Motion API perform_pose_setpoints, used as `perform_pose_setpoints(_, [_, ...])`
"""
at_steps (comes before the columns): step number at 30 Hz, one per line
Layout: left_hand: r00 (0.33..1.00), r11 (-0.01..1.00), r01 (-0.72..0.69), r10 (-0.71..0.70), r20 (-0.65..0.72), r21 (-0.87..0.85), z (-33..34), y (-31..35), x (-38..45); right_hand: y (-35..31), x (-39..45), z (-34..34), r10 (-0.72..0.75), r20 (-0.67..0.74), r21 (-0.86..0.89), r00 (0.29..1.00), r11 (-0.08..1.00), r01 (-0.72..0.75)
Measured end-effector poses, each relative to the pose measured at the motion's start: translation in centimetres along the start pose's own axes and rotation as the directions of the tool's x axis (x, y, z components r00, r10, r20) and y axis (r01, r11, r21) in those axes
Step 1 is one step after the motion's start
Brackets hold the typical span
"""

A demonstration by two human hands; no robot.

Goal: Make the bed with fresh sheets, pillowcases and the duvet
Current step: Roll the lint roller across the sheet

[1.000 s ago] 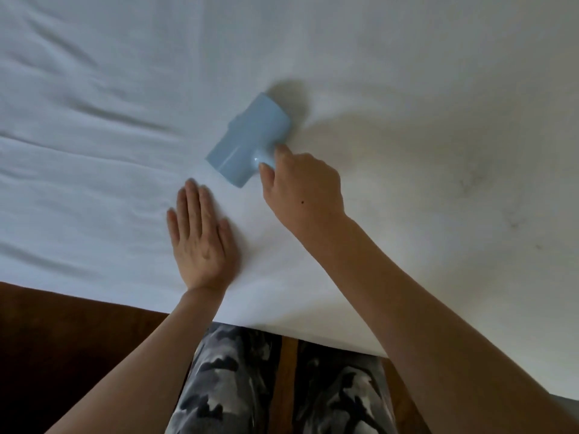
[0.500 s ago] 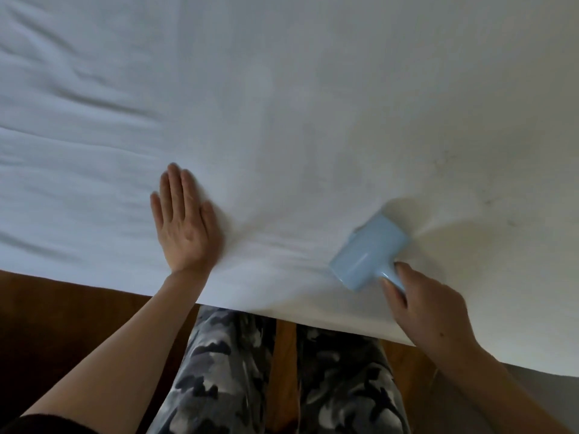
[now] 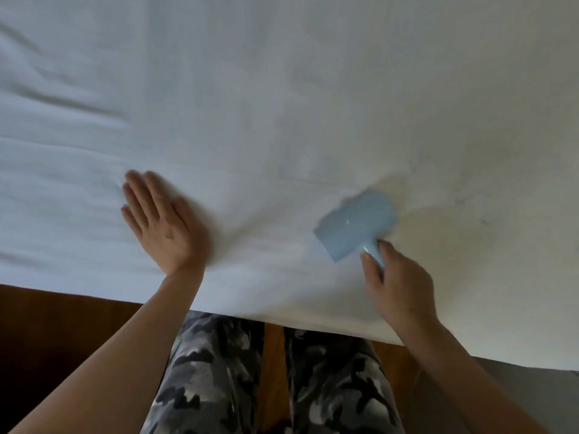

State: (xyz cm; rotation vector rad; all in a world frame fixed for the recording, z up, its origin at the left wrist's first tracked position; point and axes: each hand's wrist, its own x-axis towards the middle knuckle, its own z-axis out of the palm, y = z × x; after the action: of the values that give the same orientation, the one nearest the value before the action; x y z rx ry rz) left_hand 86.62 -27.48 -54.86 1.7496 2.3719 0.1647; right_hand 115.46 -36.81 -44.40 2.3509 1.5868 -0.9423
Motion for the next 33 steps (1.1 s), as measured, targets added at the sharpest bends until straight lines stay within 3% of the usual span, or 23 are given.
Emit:
perform_pose_setpoints(9, [0.996,0.996,-0.078,0.076,0.041,0.042,-1.3,-4.4,1.4,-14.0,13.6,-3.0,-0.069,-0.165,0.037,0.984,0.996,0.076])
perform_pose_setpoints(14, [0.994,0.993,-0.107,0.106,0.025,0.050,-1.0,-4.9,1.6,-16.4,16.7,-3.8,-0.082,-0.172,0.041,0.982,0.995,0.090])
perform_pose_setpoints(21, [0.993,0.992,-0.120,0.120,0.000,0.034,-1.1,-4.9,1.5,-11.6,11.3,-2.4,-0.081,-0.158,0.043,0.984,0.995,0.089])
perform_pose_setpoints(27, [0.992,0.991,-0.124,0.125,-0.011,0.041,-0.9,-4.9,1.5,-2.5,1.5,0.2,-0.011,-0.033,0.032,0.999,0.999,0.013])
perform_pose_setpoints(33, [0.984,0.983,-0.173,0.171,0.041,0.054,-1.4,-4.2,1.5,4.6,-5.9,0.7,0.015,0.085,0.162,0.996,0.986,-0.029])
